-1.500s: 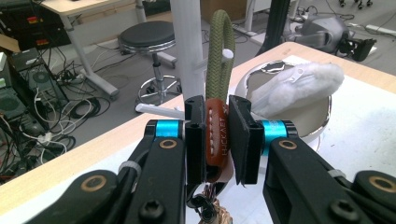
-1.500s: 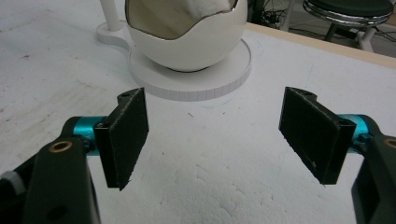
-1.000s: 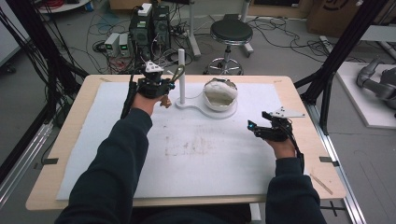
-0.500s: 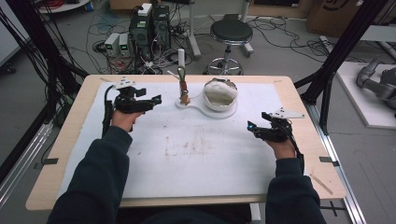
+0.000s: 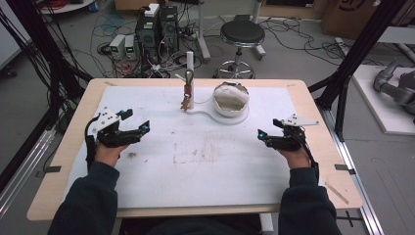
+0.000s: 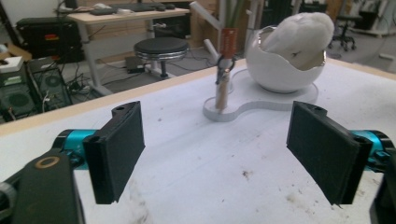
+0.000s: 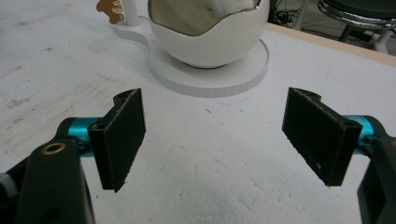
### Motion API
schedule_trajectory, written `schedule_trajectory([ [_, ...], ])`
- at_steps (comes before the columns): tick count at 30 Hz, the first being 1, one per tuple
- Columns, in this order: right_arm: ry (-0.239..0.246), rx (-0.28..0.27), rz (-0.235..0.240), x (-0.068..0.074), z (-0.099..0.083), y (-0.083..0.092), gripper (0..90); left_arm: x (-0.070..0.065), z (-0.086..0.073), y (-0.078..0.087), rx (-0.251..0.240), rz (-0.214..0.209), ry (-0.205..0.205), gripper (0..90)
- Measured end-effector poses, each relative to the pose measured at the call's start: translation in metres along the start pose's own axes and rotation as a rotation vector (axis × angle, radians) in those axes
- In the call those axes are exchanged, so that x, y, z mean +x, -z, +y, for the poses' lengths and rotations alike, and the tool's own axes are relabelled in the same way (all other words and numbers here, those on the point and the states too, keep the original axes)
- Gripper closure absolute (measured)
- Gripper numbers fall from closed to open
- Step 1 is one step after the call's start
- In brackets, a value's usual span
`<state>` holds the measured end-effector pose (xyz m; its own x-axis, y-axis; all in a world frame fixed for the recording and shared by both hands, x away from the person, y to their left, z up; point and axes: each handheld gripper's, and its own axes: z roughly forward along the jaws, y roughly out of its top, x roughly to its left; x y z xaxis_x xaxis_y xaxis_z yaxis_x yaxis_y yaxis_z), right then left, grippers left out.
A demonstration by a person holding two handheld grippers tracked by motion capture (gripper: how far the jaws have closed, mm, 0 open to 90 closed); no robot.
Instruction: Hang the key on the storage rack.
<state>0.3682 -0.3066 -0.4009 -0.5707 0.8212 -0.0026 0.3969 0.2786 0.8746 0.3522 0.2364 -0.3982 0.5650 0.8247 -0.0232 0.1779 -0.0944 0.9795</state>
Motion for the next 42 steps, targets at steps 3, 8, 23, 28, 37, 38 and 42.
schedule_trajectory([
  [3, 0.018, 0.002, 0.008, 0.004, -0.001, 0.004, 21.5, 0.004, -0.006, 0.005, 0.006, 0.026, 0.012, 18.3],
  [8, 0.038, 0.02, 0.011, 0.007, -0.005, 0.008, 21.5, 0.005, -0.011, 0.01, 0.015, 0.047, 0.016, 18.3],
  [23, 0.034, 0.018, -0.015, 0.009, -0.004, 0.007, 21.5, 0.002, -0.016, 0.016, 0.043, 0.048, -0.007, 18.3],
  [28, 0.037, 0.019, -0.015, 0.01, -0.004, 0.007, 21.5, 0.001, -0.016, 0.015, 0.046, 0.042, -0.009, 18.3],
  [37, 0.022, 0.022, -0.017, 0.007, -0.006, 0.008, 21.5, 0.003, -0.016, 0.014, 0.054, 0.061, 0.005, 18.4],
  [38, 0.025, 0.02, -0.019, 0.006, -0.006, 0.008, 21.5, 0.003, -0.016, 0.014, 0.052, 0.059, 0.006, 18.4],
  [42, 0.028, 0.02, -0.01, 0.007, -0.006, 0.007, 21.5, 0.004, -0.017, 0.014, 0.058, 0.058, 0.008, 18.4],
])
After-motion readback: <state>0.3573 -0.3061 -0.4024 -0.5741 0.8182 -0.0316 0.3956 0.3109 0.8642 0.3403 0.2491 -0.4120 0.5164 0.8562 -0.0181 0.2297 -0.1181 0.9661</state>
